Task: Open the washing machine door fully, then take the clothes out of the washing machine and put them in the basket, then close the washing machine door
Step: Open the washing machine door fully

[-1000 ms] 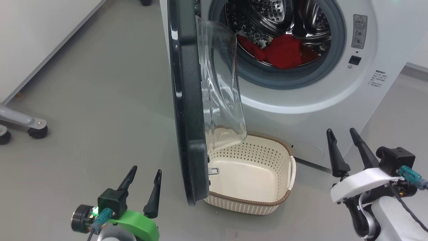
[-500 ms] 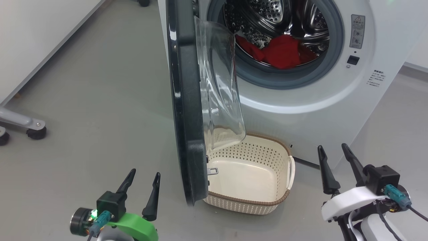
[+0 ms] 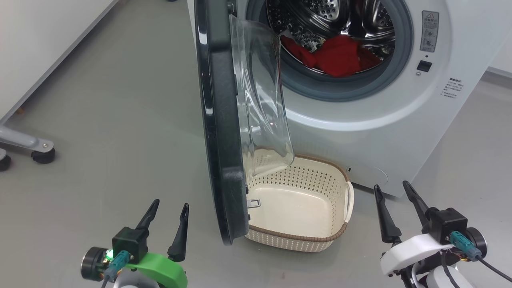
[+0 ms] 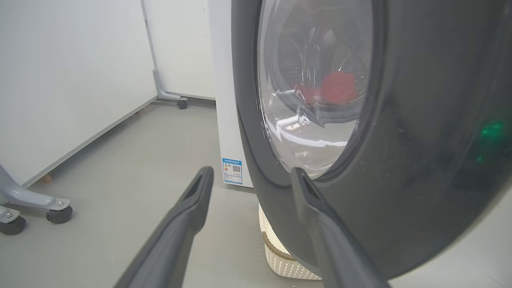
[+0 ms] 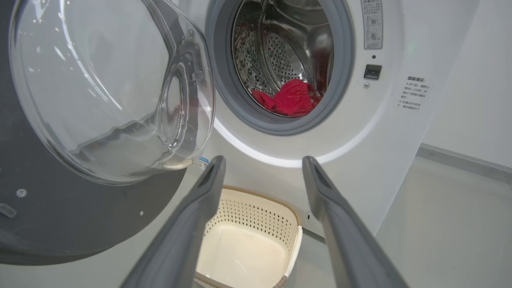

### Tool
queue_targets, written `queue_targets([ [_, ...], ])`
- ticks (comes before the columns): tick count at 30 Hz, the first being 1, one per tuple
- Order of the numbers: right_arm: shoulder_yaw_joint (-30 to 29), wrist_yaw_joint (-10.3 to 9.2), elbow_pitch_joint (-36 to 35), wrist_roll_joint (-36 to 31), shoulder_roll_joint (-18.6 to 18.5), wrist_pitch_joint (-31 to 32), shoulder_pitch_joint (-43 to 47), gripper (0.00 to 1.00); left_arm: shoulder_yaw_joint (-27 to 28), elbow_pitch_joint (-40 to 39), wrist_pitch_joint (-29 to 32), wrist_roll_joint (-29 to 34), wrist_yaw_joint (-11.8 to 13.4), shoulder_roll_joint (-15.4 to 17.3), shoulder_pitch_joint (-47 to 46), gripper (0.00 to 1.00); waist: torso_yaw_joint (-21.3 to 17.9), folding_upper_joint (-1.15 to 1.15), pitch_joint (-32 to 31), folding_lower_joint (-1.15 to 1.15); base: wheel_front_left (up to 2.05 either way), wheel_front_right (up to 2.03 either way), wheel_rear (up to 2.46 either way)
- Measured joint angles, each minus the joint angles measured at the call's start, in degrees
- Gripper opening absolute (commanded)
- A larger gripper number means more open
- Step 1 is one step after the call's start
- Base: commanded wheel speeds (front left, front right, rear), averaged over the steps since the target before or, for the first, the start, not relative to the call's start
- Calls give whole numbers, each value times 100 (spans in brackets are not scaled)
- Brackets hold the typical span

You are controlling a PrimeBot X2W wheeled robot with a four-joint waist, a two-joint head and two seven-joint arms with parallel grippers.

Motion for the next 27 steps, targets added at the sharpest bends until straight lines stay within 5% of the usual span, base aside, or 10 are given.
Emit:
queue_targets([
  [21,-361,154,-36,-370,287,0,108,100,27,-20,1,-1,12,-1,-1,100,-36,0,84,0,0,0,0],
  [23,-399,171,-36,-398,302,0,111,100,30,-19,1,-1,13,-1,-1,41,-35,0,82,0,0,0,0],
  [25,-430,203,-35,-405,321,0,112,100,31,-18,1,-1,13,-1,-1,0,-34,0,79,0,0,0,0],
  [27,-455,207,-35,-428,346,0,113,100,31,-14,0,-1,13,-1,-1,0,-33,0,77,0,0,0,0],
])
